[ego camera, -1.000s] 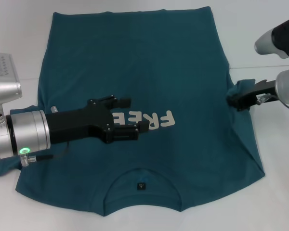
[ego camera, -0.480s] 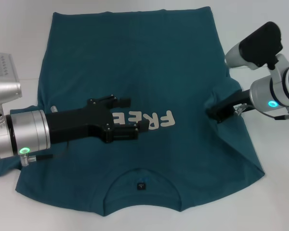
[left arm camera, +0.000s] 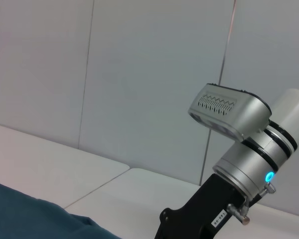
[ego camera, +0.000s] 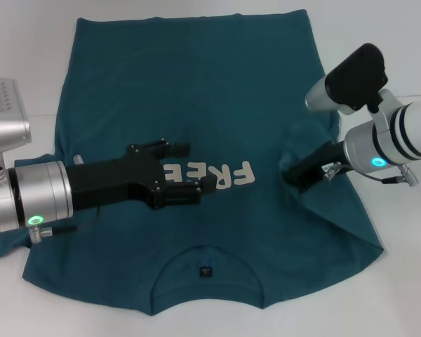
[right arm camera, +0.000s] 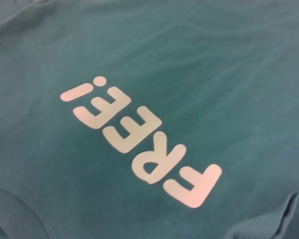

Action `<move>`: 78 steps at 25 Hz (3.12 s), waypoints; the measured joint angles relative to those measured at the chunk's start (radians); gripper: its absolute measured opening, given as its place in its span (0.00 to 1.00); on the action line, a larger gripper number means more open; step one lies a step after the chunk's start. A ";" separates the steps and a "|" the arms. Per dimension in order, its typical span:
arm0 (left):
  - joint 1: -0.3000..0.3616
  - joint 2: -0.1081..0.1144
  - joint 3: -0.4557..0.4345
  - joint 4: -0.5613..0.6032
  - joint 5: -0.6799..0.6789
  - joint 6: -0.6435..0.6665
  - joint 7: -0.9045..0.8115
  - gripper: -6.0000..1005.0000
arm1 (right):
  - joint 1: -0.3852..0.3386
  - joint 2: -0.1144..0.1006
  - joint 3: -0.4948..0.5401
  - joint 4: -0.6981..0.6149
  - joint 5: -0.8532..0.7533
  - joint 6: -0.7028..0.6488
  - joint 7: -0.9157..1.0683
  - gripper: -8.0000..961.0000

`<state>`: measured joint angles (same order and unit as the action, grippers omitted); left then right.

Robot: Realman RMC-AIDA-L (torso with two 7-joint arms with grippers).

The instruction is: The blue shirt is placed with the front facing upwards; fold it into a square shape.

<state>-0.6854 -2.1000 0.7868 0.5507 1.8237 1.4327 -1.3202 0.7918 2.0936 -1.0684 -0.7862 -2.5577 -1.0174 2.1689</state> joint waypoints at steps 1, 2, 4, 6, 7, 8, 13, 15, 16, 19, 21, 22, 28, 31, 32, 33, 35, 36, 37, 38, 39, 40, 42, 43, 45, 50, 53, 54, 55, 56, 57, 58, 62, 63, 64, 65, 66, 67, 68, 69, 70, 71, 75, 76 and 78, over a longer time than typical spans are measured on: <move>0.000 0.000 0.000 0.000 0.000 0.000 0.000 0.92 | 0.001 0.000 -0.007 0.006 0.004 0.004 0.000 0.04; 0.000 0.000 0.000 0.000 0.000 0.000 0.001 0.92 | 0.002 0.000 -0.013 0.014 0.007 0.009 -0.001 0.04; 0.000 0.000 0.000 0.000 0.000 0.000 0.002 0.92 | 0.006 0.000 -0.022 0.030 0.011 0.020 -0.001 0.04; 0.000 0.000 0.000 0.000 0.000 0.000 0.004 0.92 | 0.009 0.000 -0.026 0.041 0.012 0.028 -0.001 0.04; 0.000 0.000 0.000 0.000 0.000 0.000 0.005 0.92 | 0.010 0.000 -0.028 0.043 0.012 0.031 -0.001 0.04; 0.000 0.000 0.000 0.000 0.000 0.000 0.006 0.92 | 0.010 0.000 -0.029 0.044 0.012 0.035 -0.001 0.04; 0.000 0.000 -0.002 0.000 0.000 -0.001 0.009 0.92 | 0.012 0.000 -0.030 0.045 0.012 0.057 0.007 0.05; 0.000 -0.002 -0.002 0.000 0.000 -0.001 0.010 0.92 | 0.015 0.000 -0.030 0.047 0.012 0.064 0.007 0.05; 0.000 -0.002 -0.002 0.000 0.000 -0.001 0.010 0.92 | 0.017 0.000 -0.030 0.050 0.012 0.065 0.007 0.05; 0.000 -0.003 -0.002 0.000 0.000 -0.002 0.012 0.92 | 0.031 0.000 -0.030 0.074 0.012 0.067 0.007 0.06; 0.000 -0.003 -0.001 0.000 0.000 -0.002 0.013 0.92 | 0.041 -0.001 -0.029 0.092 0.012 0.071 0.008 0.06; 0.000 -0.003 -0.001 0.000 0.000 -0.002 0.013 0.92 | 0.043 -0.001 -0.029 0.095 0.011 0.074 0.008 0.06; 0.000 -0.004 -0.001 0.000 0.000 -0.012 0.013 0.92 | 0.045 -0.001 -0.031 0.100 0.011 0.102 0.036 0.07; 0.001 -0.004 -0.001 0.000 0.000 -0.013 0.013 0.92 | 0.044 -0.002 -0.030 0.100 0.011 0.112 0.044 0.16; 0.001 -0.005 -0.001 0.000 0.000 -0.013 0.013 0.92 | 0.044 -0.002 -0.030 0.100 0.011 0.114 0.045 0.21; 0.001 -0.005 -0.001 0.000 0.000 -0.013 0.013 0.92 | 0.045 -0.002 -0.030 0.100 0.011 0.115 0.046 0.25; 0.001 -0.005 -0.001 0.000 0.000 -0.014 0.013 0.91 | 0.048 -0.002 -0.030 0.100 0.011 0.115 0.051 0.33; 0.001 -0.005 -0.001 0.000 0.000 -0.014 0.013 0.91 | 0.050 -0.001 -0.030 0.099 0.012 0.116 0.056 0.37; 0.001 -0.005 -0.001 0.000 0.000 -0.014 0.014 0.91 | 0.052 -0.001 -0.030 0.098 0.014 0.116 0.061 0.41; 0.001 -0.005 -0.001 0.000 0.000 -0.014 0.014 0.91 | 0.054 -0.001 -0.028 0.097 0.018 0.117 0.065 0.44; 0.000 -0.005 -0.001 0.000 0.000 -0.015 0.014 0.91 | 0.056 -0.001 -0.027 0.096 0.022 0.117 0.067 0.48; 0.000 -0.005 -0.001 0.000 0.000 -0.015 0.014 0.91 | 0.057 -0.002 -0.025 0.095 0.026 0.117 0.069 0.52; -0.001 -0.005 -0.001 0.000 0.000 -0.015 0.015 0.91 | 0.058 -0.004 -0.022 0.089 0.031 0.117 0.071 0.62; -0.001 -0.005 -0.002 0.000 0.000 -0.015 0.015 0.91 | 0.058 -0.006 -0.020 0.085 0.032 0.117 0.071 0.67; -0.001 -0.005 -0.002 0.000 0.000 -0.015 0.015 0.91 | 0.055 -0.008 -0.006 0.065 0.034 0.113 0.072 0.77; -0.003 -0.007 -0.001 0.000 0.000 -0.021 0.014 0.91 | 0.012 -0.009 0.057 -0.046 0.081 0.065 0.010 0.88; -0.005 -0.007 -0.002 0.000 0.000 -0.027 0.012 0.91 | -0.042 -0.015 0.102 -0.122 0.207 0.006 -0.103 0.95; -0.007 -0.008 -0.002 0.000 0.000 -0.028 0.010 0.91 | -0.065 -0.019 0.117 -0.144 0.261 -0.016 -0.148 0.97; -0.007 -0.008 -0.003 0.000 0.000 -0.029 0.009 0.91 | -0.079 -0.024 0.126 -0.153 0.299 -0.033 -0.175 0.97; -0.008 -0.009 -0.004 0.000 0.000 -0.029 0.007 0.91 | -0.100 -0.031 0.141 -0.163 0.352 -0.055 -0.219 0.97; -0.008 -0.009 -0.008 0.000 0.000 -0.029 0.007 0.91 | -0.114 -0.037 0.154 -0.165 0.394 -0.080 -0.263 0.97; -0.009 -0.010 -0.012 -0.001 0.000 -0.029 0.006 0.91 | -0.131 -0.044 0.170 -0.166 0.440 -0.109 -0.315 0.97; -0.011 -0.011 -0.026 -0.006 0.000 -0.029 -0.004 0.91 | -0.207 -0.055 0.227 -0.160 0.588 -0.231 -0.543 0.97; -0.011 -0.011 -0.026 -0.006 0.000 -0.029 -0.007 0.91 | -0.224 -0.055 0.238 -0.159 0.614 -0.261 -0.595 0.97; -0.011 -0.011 -0.027 -0.006 -0.001 -0.029 -0.010 0.91 | -0.245 -0.055 0.250 -0.154 0.641 -0.302 -0.652 0.97; -0.011 -0.011 -0.027 -0.006 -0.003 -0.029 -0.012 0.91 | -0.261 -0.056 0.260 -0.147 0.661 -0.335 -0.693 0.97; -0.010 -0.011 -0.027 -0.006 -0.006 -0.029 -0.014 0.91 | -0.274 -0.056 0.270 -0.138 0.678 -0.372 -0.733 0.97; -0.008 -0.011 -0.028 -0.006 -0.010 -0.030 -0.018 0.91 | -0.285 -0.057 0.282 -0.127 0.689 -0.409 -0.770 0.97; -0.007 -0.011 -0.028 -0.006 -0.011 -0.030 -0.023 0.91 | -0.303 -0.059 0.303 -0.105 0.704 -0.499 -0.828 0.97; -0.006 -0.011 -0.028 -0.005 -0.012 -0.030 -0.030 0.91 | -0.303 -0.059 0.303 -0.105 0.704 -0.499 -0.828 0.97; -0.006 -0.010 -0.028 -0.005 -0.012 -0.031 -0.039 0.91 | -0.313 -0.060 0.312 -0.098 0.702 -0.549 -0.842 0.97; -0.006 -0.009 -0.028 -0.004 -0.012 -0.031 -0.048 0.91 | -0.328 -0.061 0.317 -0.099 0.694 -0.599 -0.840 0.97; -0.005 -0.003 -0.028 0.000 -0.012 -0.031 -0.091 0.91 | -0.356 -0.066 0.324 -0.108 0.688 -0.646 -0.840 0.97; -0.004 0.000 -0.028 0.003 -0.011 -0.031 -0.104 0.91 | -0.363 -0.069 0.329 -0.109 0.688 -0.658 -0.844 0.97; 0.000 0.002 -0.028 0.013 -0.006 -0.031 -0.126 0.91 | -0.376 -0.074 0.344 -0.109 0.688 -0.675 -0.847 0.97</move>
<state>-0.6853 -2.0982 0.7593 0.5635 1.8176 1.4020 -1.4458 0.4162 2.0197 -0.7242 -0.8955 -1.8694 -1.6926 1.3218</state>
